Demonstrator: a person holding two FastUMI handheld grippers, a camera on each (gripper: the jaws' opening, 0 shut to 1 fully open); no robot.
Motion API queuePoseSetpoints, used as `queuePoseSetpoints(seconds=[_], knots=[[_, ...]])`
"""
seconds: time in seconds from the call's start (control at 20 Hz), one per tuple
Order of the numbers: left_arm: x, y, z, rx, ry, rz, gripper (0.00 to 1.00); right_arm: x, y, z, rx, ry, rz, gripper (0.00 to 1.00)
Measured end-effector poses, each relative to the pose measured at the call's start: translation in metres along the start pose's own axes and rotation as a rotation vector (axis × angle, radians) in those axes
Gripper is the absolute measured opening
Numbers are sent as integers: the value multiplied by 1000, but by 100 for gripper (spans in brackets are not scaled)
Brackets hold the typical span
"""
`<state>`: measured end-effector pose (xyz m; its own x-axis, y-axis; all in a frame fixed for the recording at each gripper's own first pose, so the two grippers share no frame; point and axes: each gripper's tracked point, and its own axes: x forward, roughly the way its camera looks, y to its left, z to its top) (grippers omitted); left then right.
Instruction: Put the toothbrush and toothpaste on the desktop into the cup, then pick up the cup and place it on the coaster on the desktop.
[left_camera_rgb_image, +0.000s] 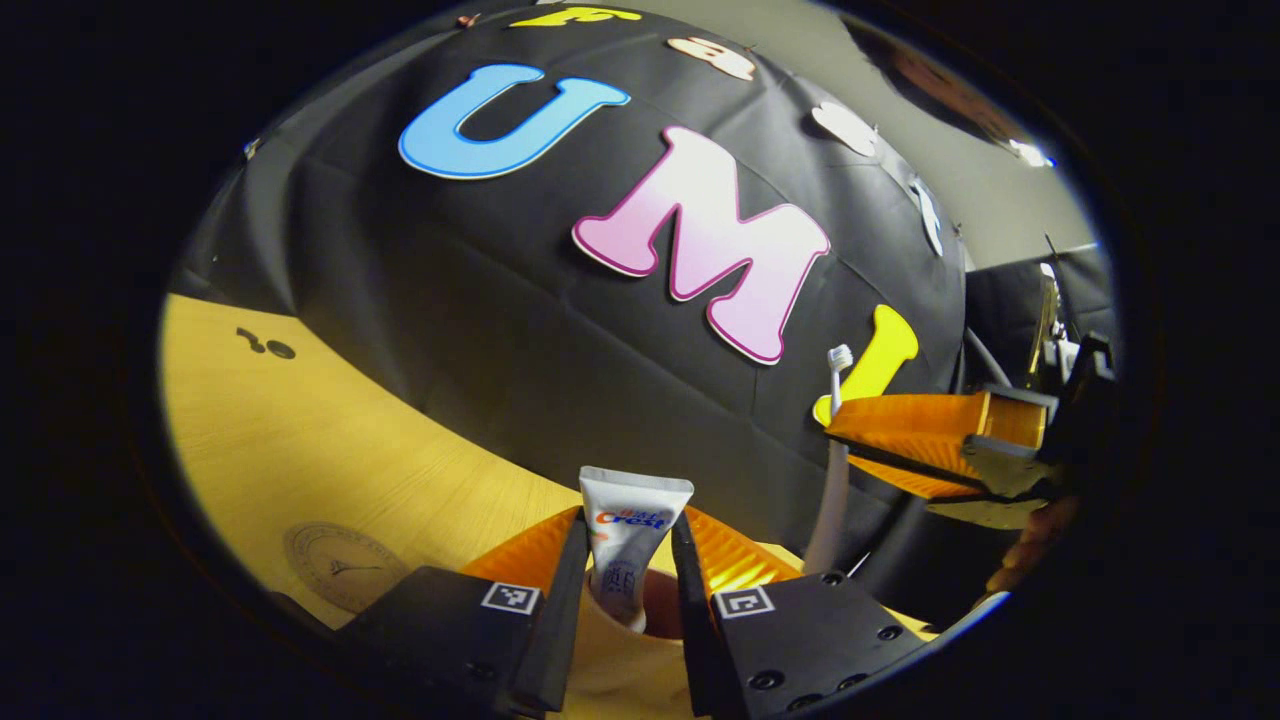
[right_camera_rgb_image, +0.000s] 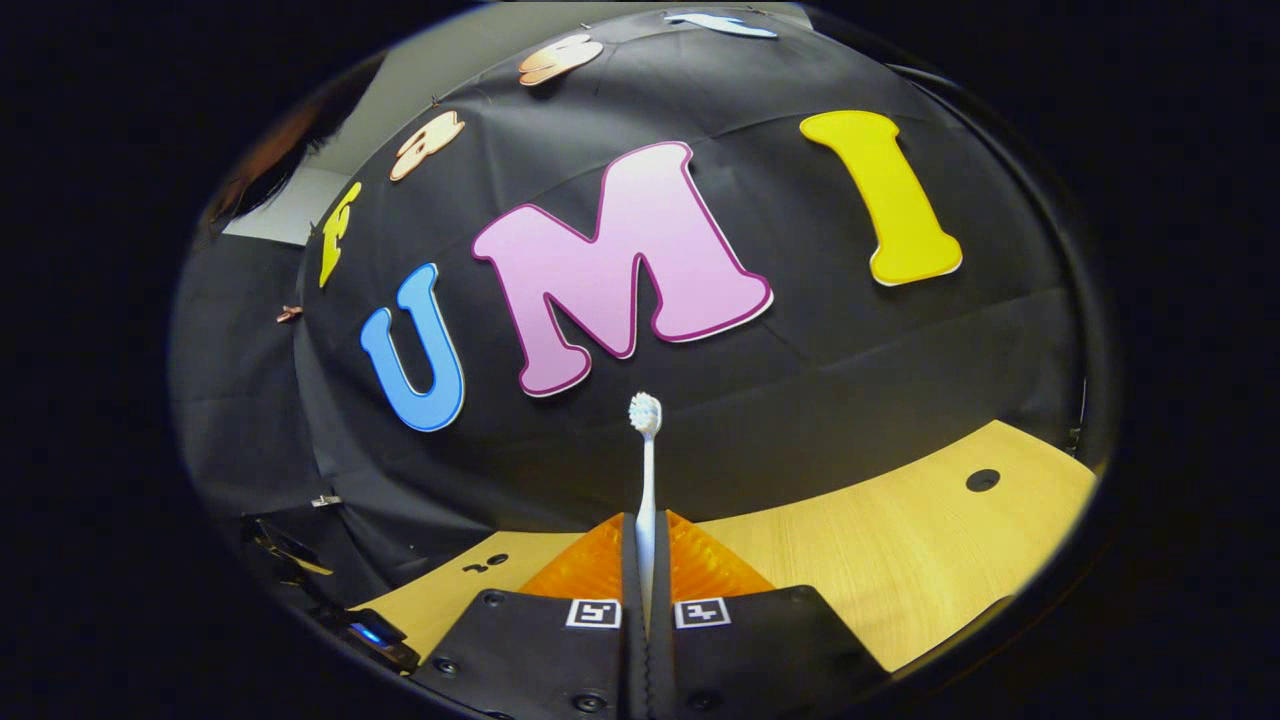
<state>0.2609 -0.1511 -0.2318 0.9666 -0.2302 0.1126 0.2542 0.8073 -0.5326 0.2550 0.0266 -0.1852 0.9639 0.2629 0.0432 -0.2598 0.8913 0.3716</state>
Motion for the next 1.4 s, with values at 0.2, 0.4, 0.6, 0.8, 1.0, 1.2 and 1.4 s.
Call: queuePoseSetpoints(seconds=[0.2,0.4,0.6,0.8,1.0,1.2,1.4], knots=[[-24,10,-3,17,26,1,53,15,12,-27,-7,30,27,5],[-38,18,-7,9,54,9,54,26,17,-52,-40,59,35,5],[-58,22,-6,4,72,22,60,30,14,-78,-73,99,26,5],[-76,25,-7,28,92,34,62,28,5,-104,-80,146,-6,5],[-91,29,-12,59,122,42,63,22,-5,-119,-89,163,-37,5],[-101,36,-20,78,153,57,63,22,-4,-123,-114,170,-29,7],[-109,42,-20,84,161,65,69,16,-3,-133,-153,205,-15,5]])
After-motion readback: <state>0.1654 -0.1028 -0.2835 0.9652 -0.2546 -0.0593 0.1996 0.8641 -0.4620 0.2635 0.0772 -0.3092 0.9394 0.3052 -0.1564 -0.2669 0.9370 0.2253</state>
